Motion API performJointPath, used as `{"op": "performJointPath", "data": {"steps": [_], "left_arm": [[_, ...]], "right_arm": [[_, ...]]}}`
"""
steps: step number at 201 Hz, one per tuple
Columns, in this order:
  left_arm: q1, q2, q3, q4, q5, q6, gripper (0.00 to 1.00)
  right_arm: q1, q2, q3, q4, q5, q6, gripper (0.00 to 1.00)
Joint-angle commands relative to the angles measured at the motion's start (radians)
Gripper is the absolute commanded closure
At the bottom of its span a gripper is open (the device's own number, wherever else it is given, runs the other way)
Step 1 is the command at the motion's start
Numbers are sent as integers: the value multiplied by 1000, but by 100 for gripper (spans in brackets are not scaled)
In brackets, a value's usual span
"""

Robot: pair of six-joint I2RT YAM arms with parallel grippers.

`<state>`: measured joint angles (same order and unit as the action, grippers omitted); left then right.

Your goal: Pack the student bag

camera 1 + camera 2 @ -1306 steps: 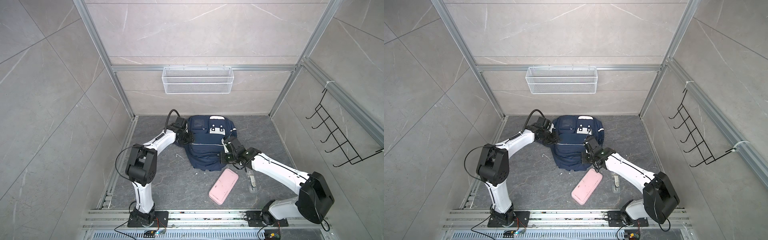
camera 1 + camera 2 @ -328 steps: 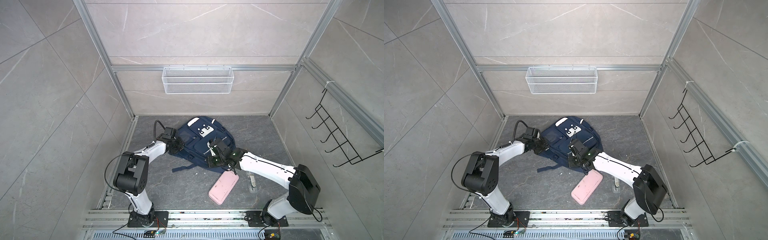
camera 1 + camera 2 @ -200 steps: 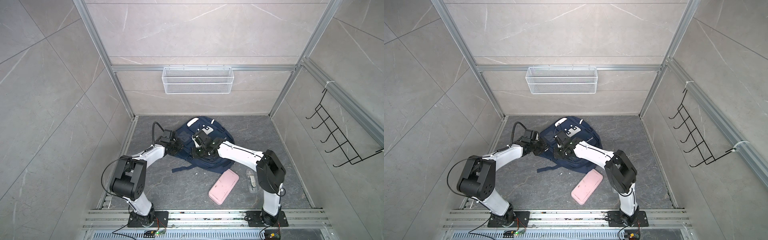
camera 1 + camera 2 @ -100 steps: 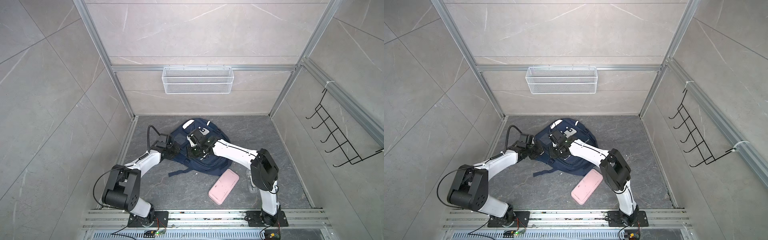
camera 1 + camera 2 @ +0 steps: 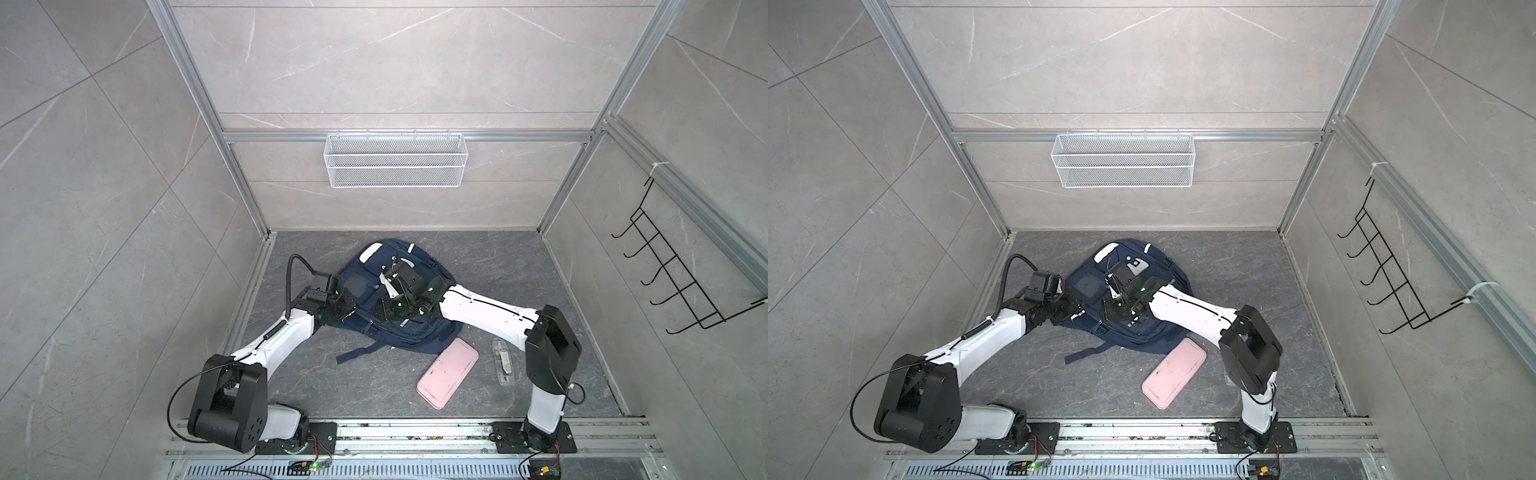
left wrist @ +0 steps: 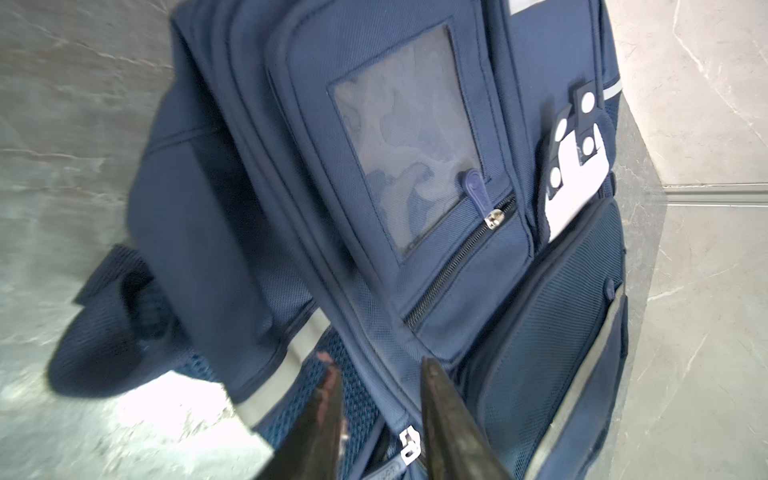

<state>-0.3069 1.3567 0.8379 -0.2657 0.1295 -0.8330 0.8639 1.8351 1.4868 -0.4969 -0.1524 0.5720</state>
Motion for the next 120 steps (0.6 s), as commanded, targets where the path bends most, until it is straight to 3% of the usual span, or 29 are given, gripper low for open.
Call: {"op": "performJointPath", "data": {"steps": [1, 44, 77, 120], "left_arm": [[3, -49, 56, -67, -42, 62, 60], [-3, -89, 112, -137, -56, 120, 52], [-25, -107, 134, -168, -64, 146, 51], [-145, -47, 185, -169, -88, 199, 49]], "right_arm": [[3, -111, -46, -2, 23, -27, 47], [-5, -258, -143, -58, 136, -41, 45], [-50, -366, -247, -61, 169, -30, 43], [-140, -433, -362, -48, 141, -10, 42]]}}
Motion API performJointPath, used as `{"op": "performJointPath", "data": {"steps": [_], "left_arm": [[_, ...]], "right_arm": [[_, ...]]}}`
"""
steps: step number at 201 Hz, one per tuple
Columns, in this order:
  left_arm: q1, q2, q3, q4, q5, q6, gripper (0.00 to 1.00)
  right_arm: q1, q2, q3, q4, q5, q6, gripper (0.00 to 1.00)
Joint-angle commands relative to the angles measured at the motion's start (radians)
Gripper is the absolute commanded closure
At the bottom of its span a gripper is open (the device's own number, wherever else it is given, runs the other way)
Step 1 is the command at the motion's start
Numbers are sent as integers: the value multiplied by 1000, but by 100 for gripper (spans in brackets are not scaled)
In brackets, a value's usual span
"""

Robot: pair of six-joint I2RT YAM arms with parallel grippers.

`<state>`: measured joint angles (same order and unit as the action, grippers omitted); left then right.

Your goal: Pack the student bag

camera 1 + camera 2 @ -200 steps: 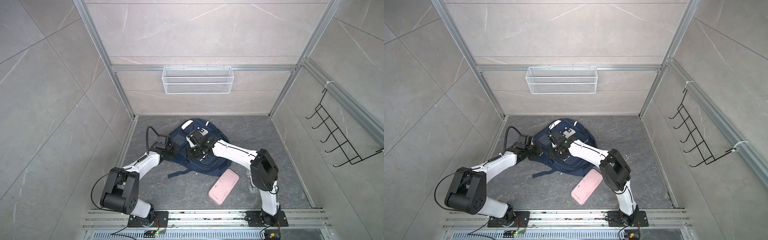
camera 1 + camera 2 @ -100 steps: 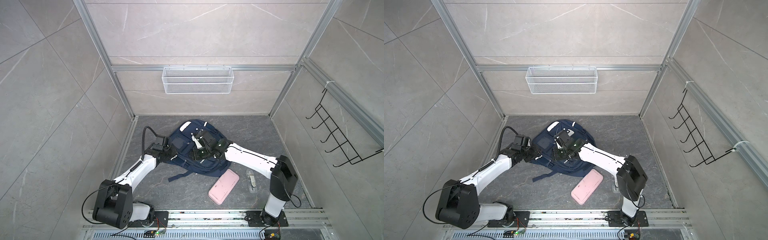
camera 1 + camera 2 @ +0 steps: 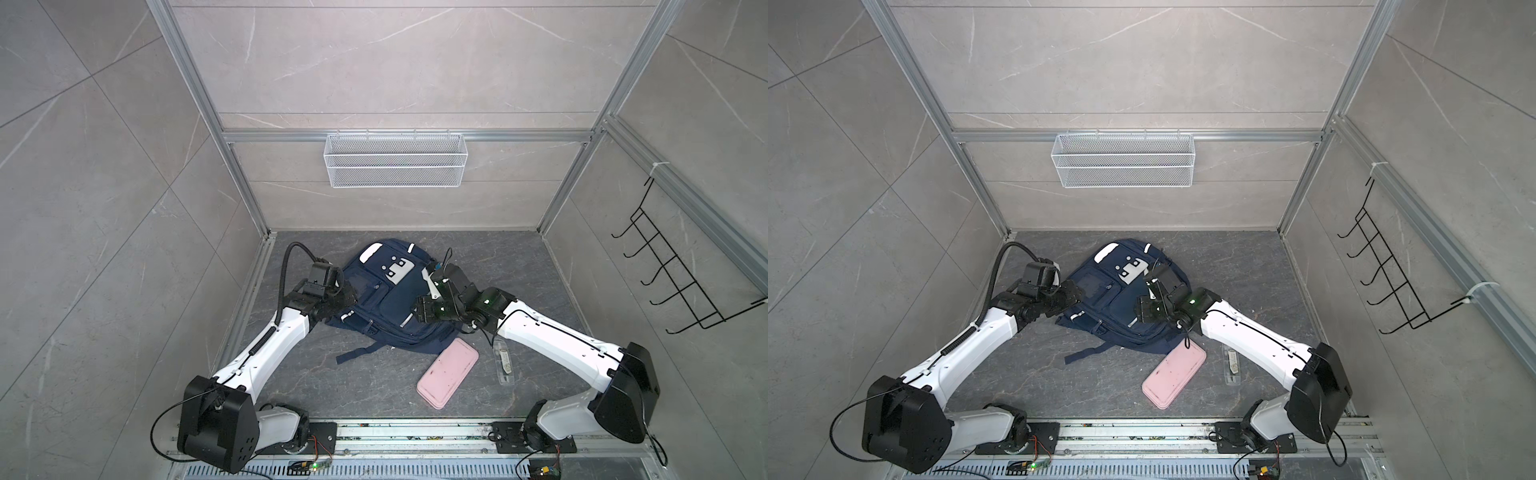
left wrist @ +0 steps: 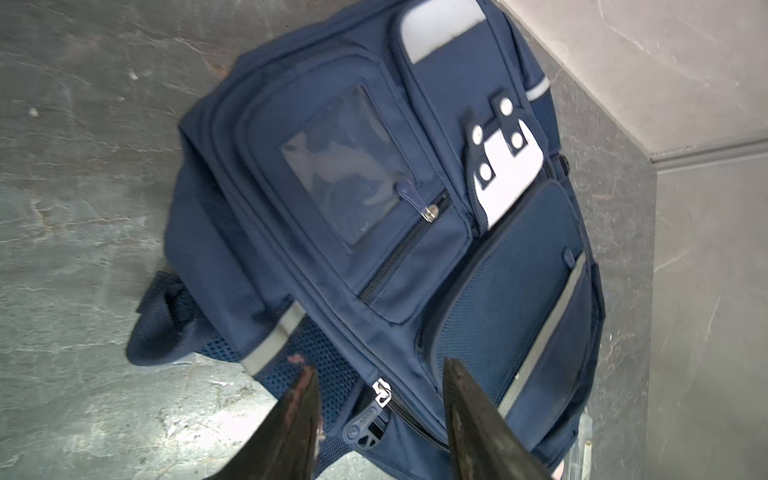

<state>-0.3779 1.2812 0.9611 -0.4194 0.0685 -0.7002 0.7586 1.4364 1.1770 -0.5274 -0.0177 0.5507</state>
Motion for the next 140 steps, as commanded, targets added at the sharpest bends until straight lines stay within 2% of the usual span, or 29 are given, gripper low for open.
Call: {"op": "performJointPath", "data": {"steps": [1, 34, 81, 111, 140], "left_arm": [[-77, 31, 64, -16, -28, 68, 49], [-206, 113, 81, 15, -44, 91, 49], [-335, 227, 93, 51, -32, 84, 49], [-368, 247, 82, 60, -46, 71, 49], [-369, 204, 66, 43, -63, 71, 49]], "right_arm": [[-37, -34, -55, -18, 5, 11, 42], [-78, -19, -112, -10, -18, 19, 41], [-82, 69, -162, 79, -65, 53, 42], [-87, 170, -130, 144, -91, 61, 43], [-90, 270, -51, 169, -112, 64, 43]]}}
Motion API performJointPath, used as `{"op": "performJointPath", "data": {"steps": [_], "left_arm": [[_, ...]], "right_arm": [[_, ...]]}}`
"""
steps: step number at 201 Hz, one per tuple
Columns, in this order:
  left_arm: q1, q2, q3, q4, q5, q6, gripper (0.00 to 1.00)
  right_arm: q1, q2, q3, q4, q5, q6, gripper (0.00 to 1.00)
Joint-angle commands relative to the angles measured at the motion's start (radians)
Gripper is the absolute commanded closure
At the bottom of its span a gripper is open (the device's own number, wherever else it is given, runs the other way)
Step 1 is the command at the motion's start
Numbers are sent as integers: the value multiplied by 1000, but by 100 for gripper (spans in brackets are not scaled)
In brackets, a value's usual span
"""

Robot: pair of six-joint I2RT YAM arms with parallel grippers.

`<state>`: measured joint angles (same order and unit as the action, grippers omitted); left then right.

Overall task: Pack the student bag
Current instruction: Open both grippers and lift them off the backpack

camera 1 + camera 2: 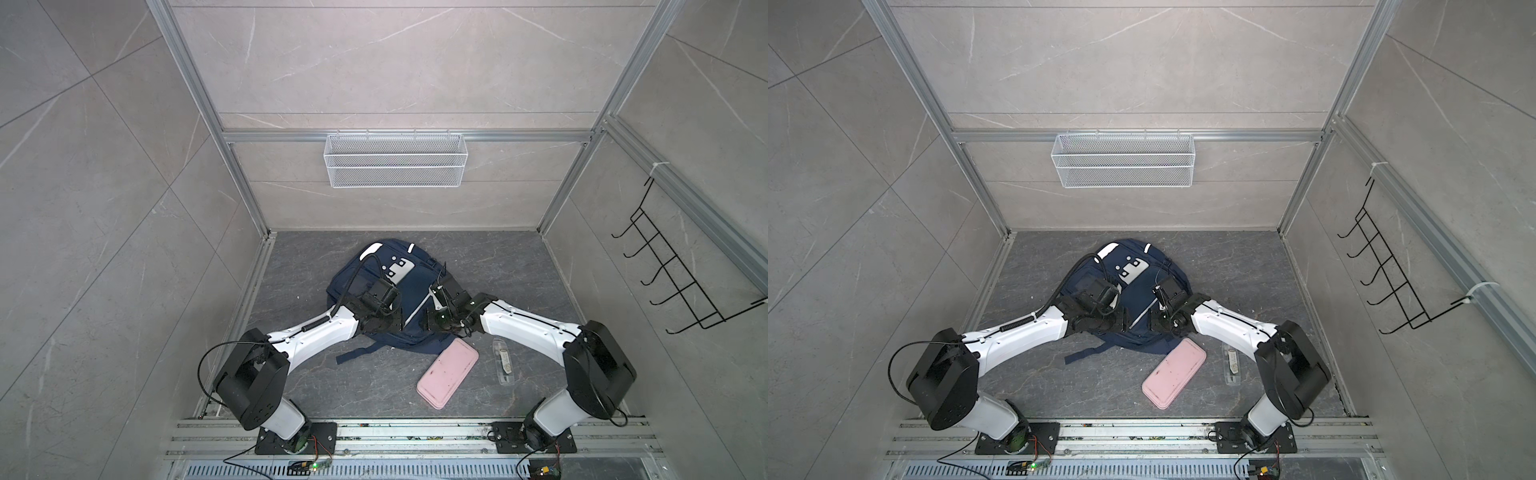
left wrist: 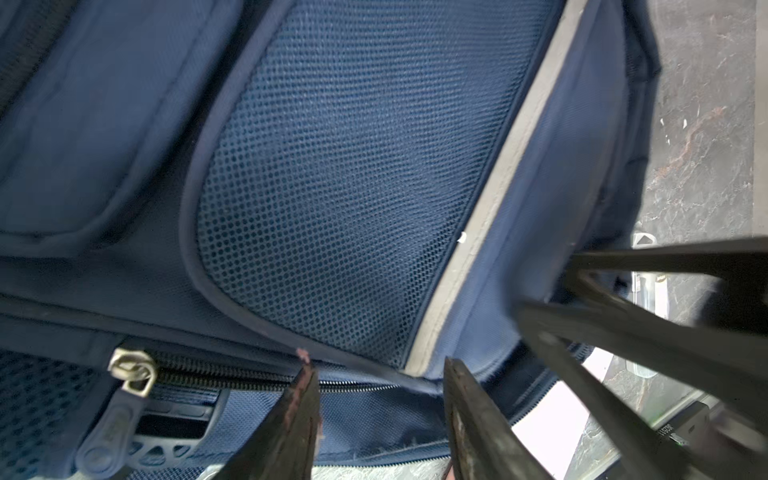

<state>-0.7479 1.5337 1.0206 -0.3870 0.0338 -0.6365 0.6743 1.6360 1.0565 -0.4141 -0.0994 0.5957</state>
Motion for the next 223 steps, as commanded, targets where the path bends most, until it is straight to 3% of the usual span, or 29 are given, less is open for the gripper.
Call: {"op": "performJointPath", "data": {"steps": [1, 65, 111, 151, 223], "left_arm": [[1, -50, 6, 10, -30, 8, 49], [-22, -106, -29, -8, -52, 2, 49], [-36, -100, -14, -18, -58, 7, 49], [-92, -34, 60, -36, -52, 61, 47], [-322, 180, 225, -65, -34, 197, 47]], "right_arm": [[-5, 74, 72, 56, -30, 19, 43], [-17, 206, 295, 26, -25, -22, 44], [-48, 206, 355, -33, -3, -60, 44], [-67, 50, 210, -38, 49, -66, 43], [-210, -347, -76, -137, 106, -60, 41]]}}
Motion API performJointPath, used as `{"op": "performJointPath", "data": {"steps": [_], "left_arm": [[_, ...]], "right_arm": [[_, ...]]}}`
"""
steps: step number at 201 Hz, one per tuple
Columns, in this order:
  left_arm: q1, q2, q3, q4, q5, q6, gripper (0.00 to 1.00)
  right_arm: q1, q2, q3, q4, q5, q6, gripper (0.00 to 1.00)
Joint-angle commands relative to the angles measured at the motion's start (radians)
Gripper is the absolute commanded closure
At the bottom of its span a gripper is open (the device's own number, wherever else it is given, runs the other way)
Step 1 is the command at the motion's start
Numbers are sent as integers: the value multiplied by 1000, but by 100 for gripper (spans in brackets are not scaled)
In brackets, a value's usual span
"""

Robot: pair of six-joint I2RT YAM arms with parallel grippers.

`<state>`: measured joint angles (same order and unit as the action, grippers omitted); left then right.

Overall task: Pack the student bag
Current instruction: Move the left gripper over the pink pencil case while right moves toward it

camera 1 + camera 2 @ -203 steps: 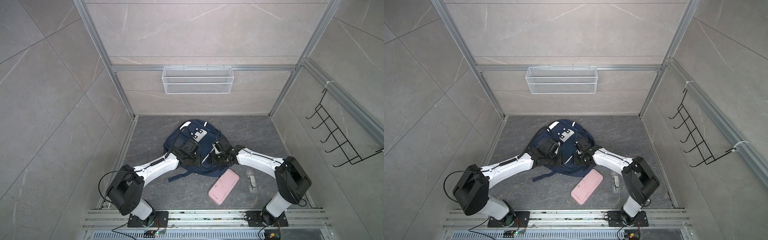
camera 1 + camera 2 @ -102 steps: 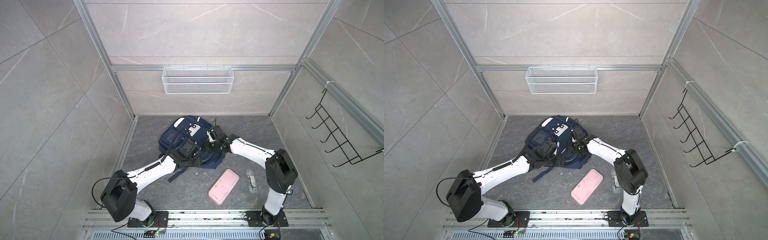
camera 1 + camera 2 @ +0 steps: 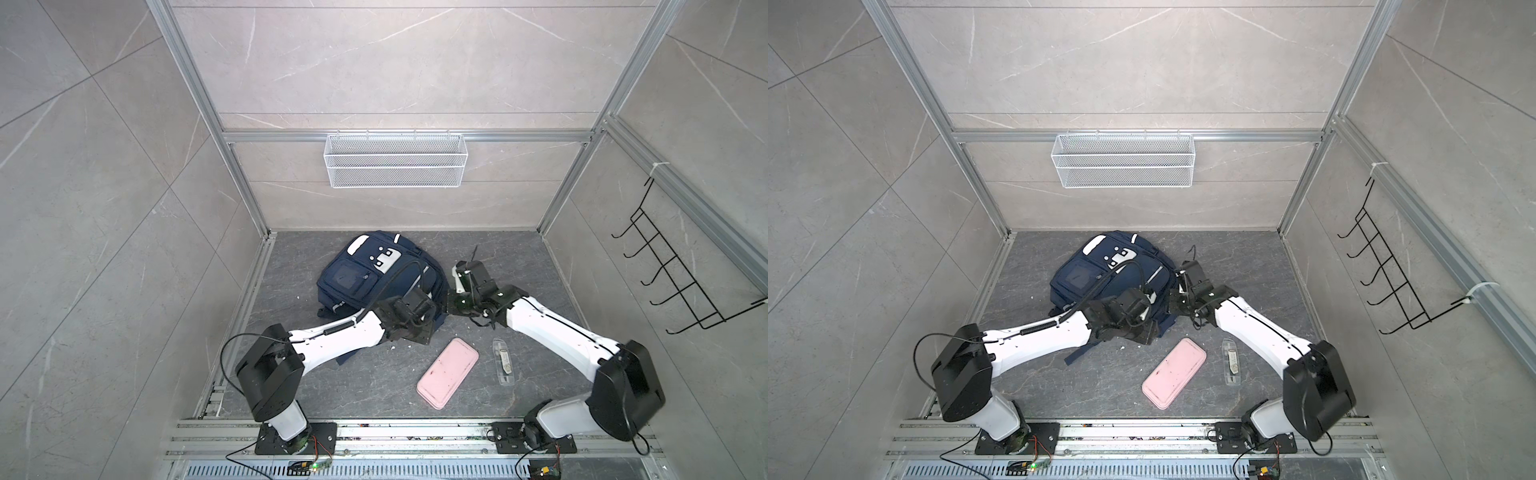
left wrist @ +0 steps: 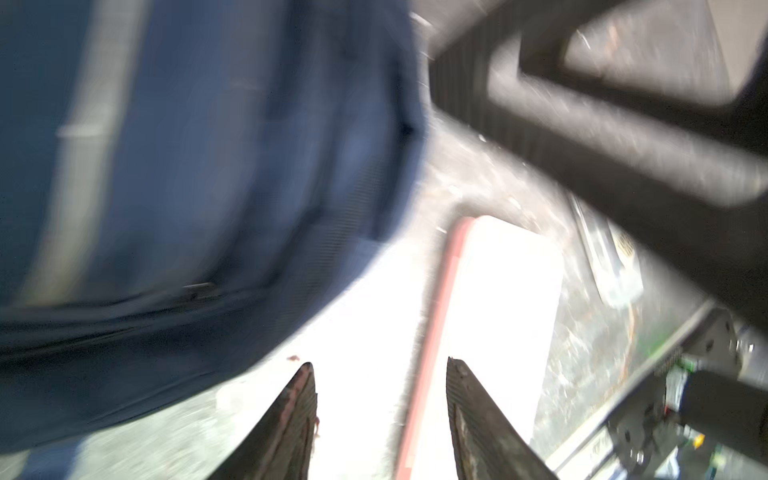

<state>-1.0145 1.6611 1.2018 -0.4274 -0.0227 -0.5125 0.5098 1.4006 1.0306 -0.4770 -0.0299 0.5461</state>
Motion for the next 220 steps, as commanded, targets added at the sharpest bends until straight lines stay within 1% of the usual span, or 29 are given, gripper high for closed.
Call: {"op": "performJointPath", "data": {"steps": [1, 23, 28, 46, 64, 97, 126, 147, 156, 166, 197, 209, 220], "left_arm": [[-56, 55, 45, -24, 22, 73, 47], [-105, 118, 80, -28, 28, 92, 47], [-116, 130, 91, -33, 28, 99, 46], [-144, 170, 117, -41, 26, 108, 46], [-145, 188, 111, -29, 39, 105, 46], [-144, 209, 100, -9, 53, 104, 46], [-137, 216, 98, 2, 70, 99, 46], [-108, 194, 62, 36, 92, 83, 46], [-83, 183, 39, 58, 115, 68, 46], [-53, 163, 6, 88, 144, 49, 46], [36, 112, -90, 192, 256, -10, 46], [54, 106, -103, 208, 288, -17, 46], [62, 104, -106, 208, 299, -15, 46]], "right_arm": [[-48, -115, -52, -76, 38, -11, 41], [-102, -195, -80, -114, 40, -12, 41], [-114, -210, -87, -119, 40, -11, 40], [-152, -241, -107, -133, 22, -5, 39], [-179, -269, -130, -136, -18, 6, 39], [-182, -304, -168, -169, -103, 20, 39], [-181, -385, -257, -203, -130, 44, 39], [-174, -462, -341, -188, -191, 101, 39], [-157, -485, -370, -180, -204, 128, 39], [-128, -506, -393, -180, -193, 155, 39], [8, -522, -433, -191, -113, 238, 39], [71, -509, -450, -177, -83, 273, 39], [136, -483, -455, -184, -32, 291, 39]]}}
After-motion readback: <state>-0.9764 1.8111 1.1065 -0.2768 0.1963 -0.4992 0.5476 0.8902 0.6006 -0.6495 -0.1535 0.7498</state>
